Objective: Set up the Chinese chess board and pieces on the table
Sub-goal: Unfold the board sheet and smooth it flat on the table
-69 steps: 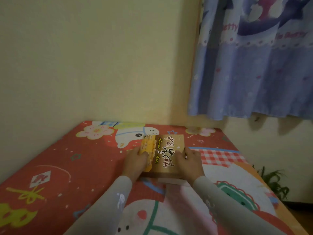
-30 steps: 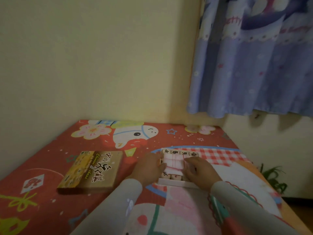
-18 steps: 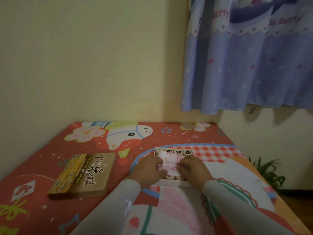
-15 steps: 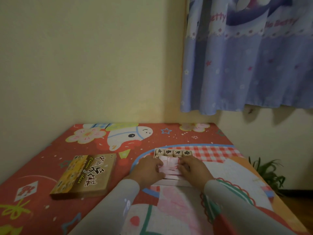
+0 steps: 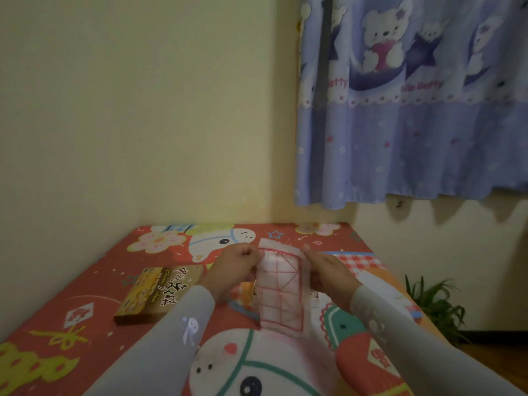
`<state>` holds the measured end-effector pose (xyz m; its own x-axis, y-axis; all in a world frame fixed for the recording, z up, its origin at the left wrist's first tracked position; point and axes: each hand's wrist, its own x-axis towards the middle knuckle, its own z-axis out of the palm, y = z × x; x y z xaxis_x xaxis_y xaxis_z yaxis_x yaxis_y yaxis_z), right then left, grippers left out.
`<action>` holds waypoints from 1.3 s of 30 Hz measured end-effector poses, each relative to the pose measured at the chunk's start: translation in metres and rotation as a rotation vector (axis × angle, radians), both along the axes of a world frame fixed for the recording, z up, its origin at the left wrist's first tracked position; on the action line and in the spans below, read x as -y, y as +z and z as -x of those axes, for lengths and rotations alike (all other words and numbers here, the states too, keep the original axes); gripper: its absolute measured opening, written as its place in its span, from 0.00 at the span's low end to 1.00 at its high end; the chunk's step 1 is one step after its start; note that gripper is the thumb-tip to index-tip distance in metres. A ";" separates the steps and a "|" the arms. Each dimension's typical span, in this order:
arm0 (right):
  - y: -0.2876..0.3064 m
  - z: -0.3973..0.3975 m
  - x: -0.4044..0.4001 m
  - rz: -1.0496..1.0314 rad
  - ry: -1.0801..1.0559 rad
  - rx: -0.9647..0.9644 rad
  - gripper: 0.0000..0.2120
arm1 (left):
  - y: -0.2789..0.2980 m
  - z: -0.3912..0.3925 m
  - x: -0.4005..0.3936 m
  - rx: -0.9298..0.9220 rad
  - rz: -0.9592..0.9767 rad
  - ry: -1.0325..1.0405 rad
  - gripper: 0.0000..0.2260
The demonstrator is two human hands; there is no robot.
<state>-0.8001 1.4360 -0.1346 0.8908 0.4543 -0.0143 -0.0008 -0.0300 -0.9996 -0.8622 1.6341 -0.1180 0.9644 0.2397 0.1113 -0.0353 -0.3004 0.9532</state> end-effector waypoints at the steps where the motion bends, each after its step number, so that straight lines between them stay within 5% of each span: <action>1: 0.004 0.007 0.001 -0.016 0.007 -0.022 0.22 | 0.004 0.005 0.003 0.009 0.040 0.027 0.12; 9: 0.008 0.036 0.012 -0.014 0.095 0.023 0.14 | 0.012 0.022 0.019 0.014 0.181 0.113 0.12; 18: 0.008 0.043 0.010 -0.112 -0.029 -0.051 0.15 | 0.015 0.030 0.045 0.183 -0.167 0.445 0.06; 26: 0.007 0.043 0.001 -0.369 0.007 -0.255 0.13 | 0.000 0.029 0.084 0.226 -0.174 0.103 0.05; 39: 0.002 0.040 0.006 -0.458 -0.010 -0.410 0.19 | -0.005 0.027 0.054 0.116 -0.007 0.121 0.05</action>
<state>-0.8397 1.4299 -0.1330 0.8580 0.4874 -0.1620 -0.3862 0.4044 -0.8291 -0.8895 1.5801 -0.1227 0.9090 0.3526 0.2224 -0.1082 -0.3156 0.9427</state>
